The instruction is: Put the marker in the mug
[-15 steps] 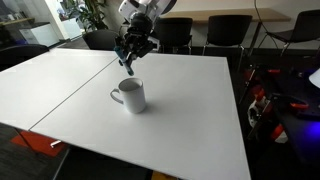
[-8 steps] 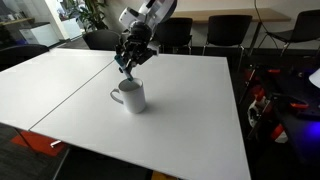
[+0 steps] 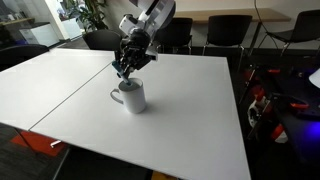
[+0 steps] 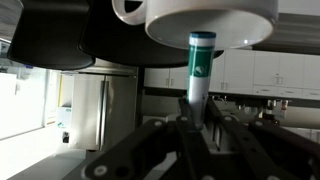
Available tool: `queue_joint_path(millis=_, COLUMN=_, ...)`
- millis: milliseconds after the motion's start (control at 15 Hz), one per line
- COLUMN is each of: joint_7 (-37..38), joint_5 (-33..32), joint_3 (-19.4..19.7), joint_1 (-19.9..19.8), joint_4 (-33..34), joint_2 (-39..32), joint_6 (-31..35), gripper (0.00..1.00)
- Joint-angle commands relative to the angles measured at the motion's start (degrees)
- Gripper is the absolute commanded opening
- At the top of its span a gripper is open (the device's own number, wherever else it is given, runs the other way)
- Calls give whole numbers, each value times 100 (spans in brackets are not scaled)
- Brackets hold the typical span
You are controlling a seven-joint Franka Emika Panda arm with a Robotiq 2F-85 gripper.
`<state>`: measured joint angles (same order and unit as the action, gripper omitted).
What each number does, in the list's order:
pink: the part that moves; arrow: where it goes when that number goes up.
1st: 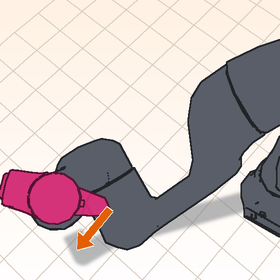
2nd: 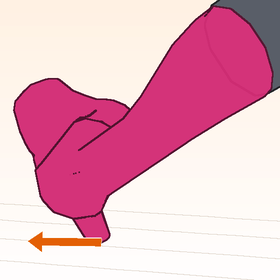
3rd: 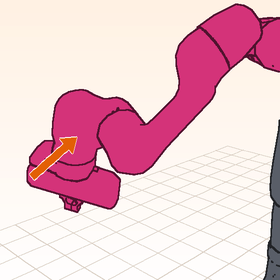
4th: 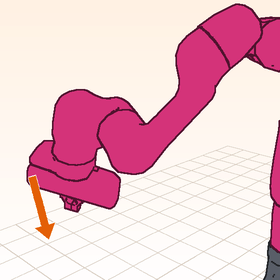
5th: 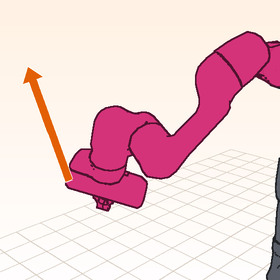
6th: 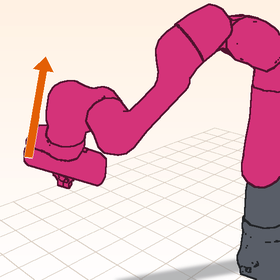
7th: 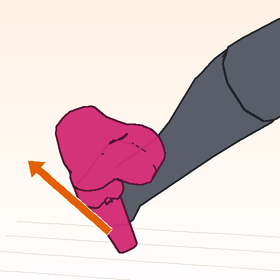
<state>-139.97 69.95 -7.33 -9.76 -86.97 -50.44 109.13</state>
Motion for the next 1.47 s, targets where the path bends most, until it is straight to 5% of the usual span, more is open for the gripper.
queue_joint_path(millis=0, joint_7=166, joint_5=250, joint_3=156, joint_1=130, joint_4=152, joint_2=-87, joint_6=158, gripper=5)
queue_joint_path(millis=267, joint_7=172, joint_5=395, joint_3=243, joint_1=152, joint_4=96, joint_2=-79, joint_6=188, gripper=8)
queue_joint_path(millis=333, joint_7=157, joint_5=414, joint_3=258, joint_1=163, joint_4=60, joint_2=-52, joint_6=204, gripper=45)
queue_joint_path(millis=467, joint_7=165, joint_5=433, joint_3=272, joint_1=168, joint_4=-7, joint_2=16, joint_6=198, gripper=51)
queue_joint_path(millis=867, joint_7=60, joint_5=403, joint_3=346, joint_1=200, joint_4=-336, joint_2=418, joint_6=263, gripper=96)
queue_joint_path(millis=1400, joint_7=138, joint_5=122, joint_3=643, joint_1=470, joint_4=-1319, joint_2=1648, joint_6=708, gripper=100)
